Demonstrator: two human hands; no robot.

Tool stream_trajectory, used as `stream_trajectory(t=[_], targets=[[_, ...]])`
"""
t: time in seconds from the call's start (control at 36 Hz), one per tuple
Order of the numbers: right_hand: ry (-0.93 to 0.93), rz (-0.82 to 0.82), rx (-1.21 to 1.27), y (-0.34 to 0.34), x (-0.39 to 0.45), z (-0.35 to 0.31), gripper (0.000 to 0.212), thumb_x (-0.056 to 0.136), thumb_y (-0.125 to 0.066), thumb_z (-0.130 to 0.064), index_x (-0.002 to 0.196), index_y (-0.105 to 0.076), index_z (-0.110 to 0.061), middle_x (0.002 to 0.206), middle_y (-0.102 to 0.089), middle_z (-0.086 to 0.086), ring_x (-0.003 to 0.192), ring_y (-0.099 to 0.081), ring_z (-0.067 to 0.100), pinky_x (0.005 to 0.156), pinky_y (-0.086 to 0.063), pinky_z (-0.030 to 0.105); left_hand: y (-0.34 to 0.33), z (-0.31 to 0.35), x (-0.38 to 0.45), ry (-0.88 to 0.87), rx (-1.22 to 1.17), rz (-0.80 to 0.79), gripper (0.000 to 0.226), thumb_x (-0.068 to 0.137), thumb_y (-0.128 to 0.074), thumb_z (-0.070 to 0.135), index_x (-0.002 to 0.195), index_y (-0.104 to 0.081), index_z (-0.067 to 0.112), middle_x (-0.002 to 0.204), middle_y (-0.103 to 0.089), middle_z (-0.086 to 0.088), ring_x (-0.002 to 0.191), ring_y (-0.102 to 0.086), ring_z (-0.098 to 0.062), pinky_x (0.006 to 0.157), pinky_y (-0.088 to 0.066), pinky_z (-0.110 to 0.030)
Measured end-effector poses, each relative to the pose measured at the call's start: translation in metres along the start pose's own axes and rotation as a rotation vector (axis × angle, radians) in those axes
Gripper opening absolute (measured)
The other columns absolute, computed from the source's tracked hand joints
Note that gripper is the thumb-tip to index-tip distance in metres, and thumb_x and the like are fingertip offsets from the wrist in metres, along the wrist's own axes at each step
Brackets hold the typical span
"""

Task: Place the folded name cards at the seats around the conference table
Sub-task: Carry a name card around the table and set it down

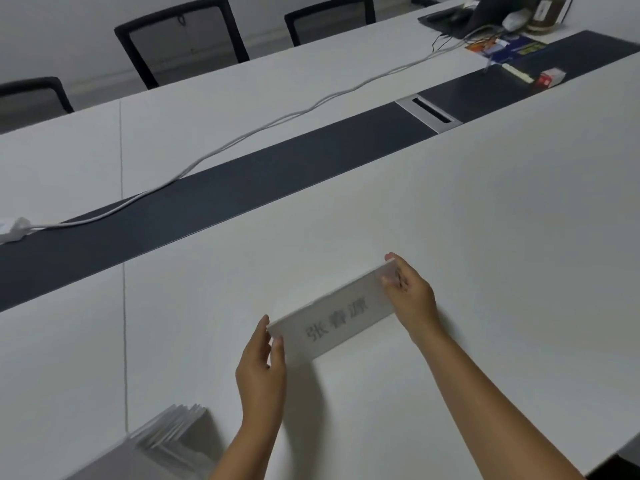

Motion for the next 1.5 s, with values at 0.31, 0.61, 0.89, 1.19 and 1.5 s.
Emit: stream_trajectory(t=[0.31,0.61,0.89,1.19,1.5], targets=[[0.022,0.060,0.011,-0.003,0.008,0.001,0.042,0.085,-0.051,-0.001,0.126,-0.048,-0.010,0.117,-0.050,-0.007,0.114,-0.050,0.015,0.103,-0.039,0.034,-0.002,0.006,0.031,-0.006,-0.043,0.041,0.035,0.090,-0.045,0.011,0.124,-0.053,0.012,0.133,-0.050,0.003,0.111,-0.042,-0.001,0.093,-0.031,-0.017],[0.023,0.053,0.023,-0.002,0.019,-0.003,0.040,0.085,-0.049,0.002,0.124,-0.050,-0.008,0.113,-0.055,-0.001,0.109,-0.054,0.014,0.093,-0.043,0.025,-0.002,0.002,0.037,0.026,-0.105,0.031,0.032,0.086,-0.053,0.011,0.118,-0.057,0.012,0.112,-0.051,0.014,0.106,-0.050,-0.007,0.091,-0.034,-0.021],[0.025,0.041,0.020,-0.002,0.023,-0.004,0.042,0.086,-0.047,0.001,0.127,-0.048,-0.008,0.128,-0.055,0.008,0.110,-0.049,0.009,0.091,-0.040,0.017,-0.003,0.001,0.035,0.041,-0.103,0.021,0.033,0.085,-0.056,0.011,0.118,-0.057,0.013,0.120,-0.058,0.004,0.103,-0.054,-0.011,0.091,-0.038,-0.024],[0.015,0.039,0.055,-0.002,0.023,-0.004,0.043,0.087,-0.047,0.000,0.129,-0.046,-0.010,0.129,-0.053,0.008,0.110,-0.049,0.009,0.095,-0.037,0.023,-0.003,0.007,0.039,0.024,-0.049,0.021,0.033,0.086,-0.053,0.012,0.119,-0.056,0.013,0.129,-0.056,0.000,0.107,-0.054,-0.014,0.091,-0.037,-0.023],[0.001,0.062,-0.024,0.002,0.020,-0.004,0.046,0.087,-0.051,-0.005,0.132,-0.042,-0.011,0.137,-0.047,0.005,0.127,-0.043,0.015,0.109,-0.033,0.033,-0.005,0.004,0.041,0.025,-0.030,-0.034,0.042,0.086,-0.054,0.017,0.128,-0.047,0.016,0.135,-0.049,0.001,0.123,-0.047,-0.018,0.099,-0.035,-0.025]])
Point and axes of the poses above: each hand's wrist, its own x-axis towards the middle knuckle, its own y-axis out of the back of the hand, z = x × y, the point moved 5 cm from there along x, towards the middle knuckle
